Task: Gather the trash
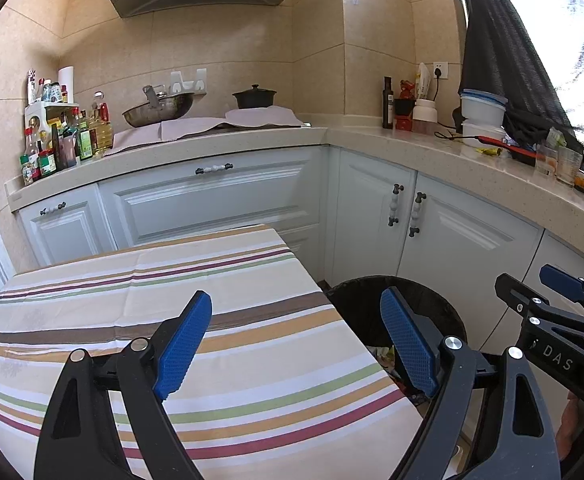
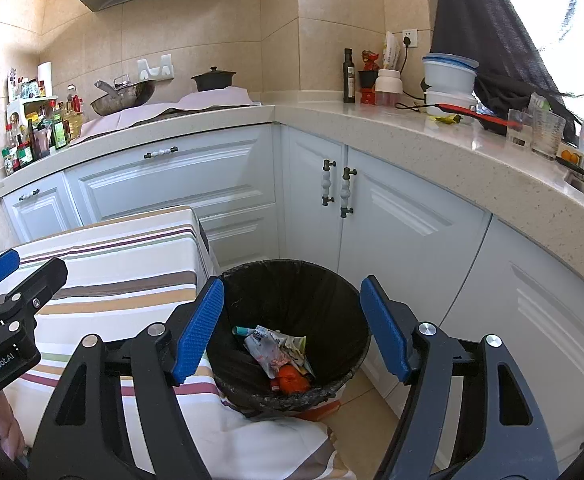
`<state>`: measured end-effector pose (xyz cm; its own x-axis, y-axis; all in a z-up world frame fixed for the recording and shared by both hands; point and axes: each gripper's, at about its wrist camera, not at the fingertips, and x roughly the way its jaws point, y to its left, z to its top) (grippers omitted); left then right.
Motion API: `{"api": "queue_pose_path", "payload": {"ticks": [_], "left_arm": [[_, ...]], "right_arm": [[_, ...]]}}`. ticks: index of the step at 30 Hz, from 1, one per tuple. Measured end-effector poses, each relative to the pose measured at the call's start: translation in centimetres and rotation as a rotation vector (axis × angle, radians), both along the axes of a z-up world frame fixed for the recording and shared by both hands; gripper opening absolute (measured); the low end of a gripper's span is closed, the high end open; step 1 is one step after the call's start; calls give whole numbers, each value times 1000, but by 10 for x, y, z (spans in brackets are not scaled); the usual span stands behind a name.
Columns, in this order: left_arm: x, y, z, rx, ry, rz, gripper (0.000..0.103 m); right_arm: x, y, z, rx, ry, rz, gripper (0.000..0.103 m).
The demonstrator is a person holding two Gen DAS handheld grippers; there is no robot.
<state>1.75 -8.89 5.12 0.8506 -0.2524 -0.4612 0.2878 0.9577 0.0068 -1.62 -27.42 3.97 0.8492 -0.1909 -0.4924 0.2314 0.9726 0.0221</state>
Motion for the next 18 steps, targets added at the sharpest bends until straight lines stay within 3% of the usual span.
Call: {"api": "queue_pose_path", "payload": {"ticks": [5,18], "left_arm": [[0,1,0,-2,2,3,84],[2,2,0,-5,2,5,84]], "right_arm": [[0,-1,1,-4,-6,-4,77],[1,-6,2,-8,-8,-10,83]]}}
